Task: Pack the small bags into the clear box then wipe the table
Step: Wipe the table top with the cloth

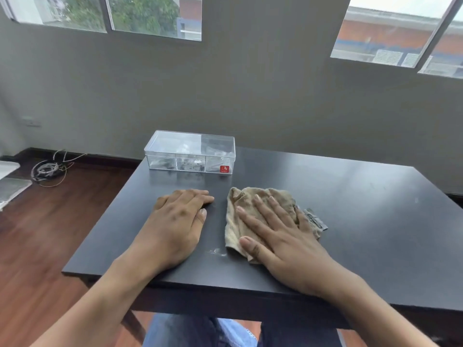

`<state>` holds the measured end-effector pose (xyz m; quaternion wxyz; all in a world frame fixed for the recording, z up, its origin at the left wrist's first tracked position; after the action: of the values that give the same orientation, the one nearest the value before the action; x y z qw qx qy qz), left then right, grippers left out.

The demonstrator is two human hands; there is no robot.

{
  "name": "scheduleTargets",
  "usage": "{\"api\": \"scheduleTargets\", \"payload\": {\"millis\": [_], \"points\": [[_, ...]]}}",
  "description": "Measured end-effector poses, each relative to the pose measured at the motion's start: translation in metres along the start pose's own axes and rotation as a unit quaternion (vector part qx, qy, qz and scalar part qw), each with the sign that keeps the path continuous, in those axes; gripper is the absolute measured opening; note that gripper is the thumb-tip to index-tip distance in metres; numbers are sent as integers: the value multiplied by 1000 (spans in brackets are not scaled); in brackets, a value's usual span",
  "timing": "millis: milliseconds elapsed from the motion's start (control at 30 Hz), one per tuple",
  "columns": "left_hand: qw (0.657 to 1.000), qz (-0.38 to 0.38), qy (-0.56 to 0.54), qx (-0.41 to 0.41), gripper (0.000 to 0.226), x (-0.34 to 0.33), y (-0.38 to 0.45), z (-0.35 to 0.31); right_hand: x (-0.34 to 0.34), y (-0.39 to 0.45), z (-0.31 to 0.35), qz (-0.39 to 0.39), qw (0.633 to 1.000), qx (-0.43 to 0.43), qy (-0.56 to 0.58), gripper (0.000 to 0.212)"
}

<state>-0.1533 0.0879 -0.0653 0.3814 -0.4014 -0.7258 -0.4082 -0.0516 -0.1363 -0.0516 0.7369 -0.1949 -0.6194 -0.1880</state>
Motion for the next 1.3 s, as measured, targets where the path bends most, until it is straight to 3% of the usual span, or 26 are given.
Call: {"api": "scheduleTargets", "payload": {"millis": [133,267,400,533,733,867,1133,1300], "points": [[1000,13,1,-12,44,5,-8,11,16,8,-39,43,999,-8,26,60],[1000,9,-1,-7,43,8,-13,16,8,33,-20,-11,997,-66,33,61],[1000,4,-6,-2,43,9,-14,14,-7,22,45,-12,999,22,21,61],[1000,13,-19,9,43,12,-17,21,2,-9,24,25,998,52,39,60],[999,6,-35,19,44,14,-19,25,16,-24,-24,-13,987,-55,152,92],[998,-19,-47,36,43,16,-23,28,12,-1,-4,9,990,-81,113,98],[998,-30,-48,42,44,18,-21,33,-4,26,89,10,995,66,74,80],[997,-29,-50,46,43,19,-20,36,1,25,73,33,994,43,92,71]]}}
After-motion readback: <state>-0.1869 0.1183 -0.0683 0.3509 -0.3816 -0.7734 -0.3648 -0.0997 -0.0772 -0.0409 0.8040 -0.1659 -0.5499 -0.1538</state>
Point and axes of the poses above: each hand's wrist, its own y-axis towards the middle knuckle, its own x-axis out of the back of the hand, z = x × y, the point moved 2 cm from there along y, towards the middle knuckle, and after that the axes turned 5 degrees about x, right-handed, at the moved point
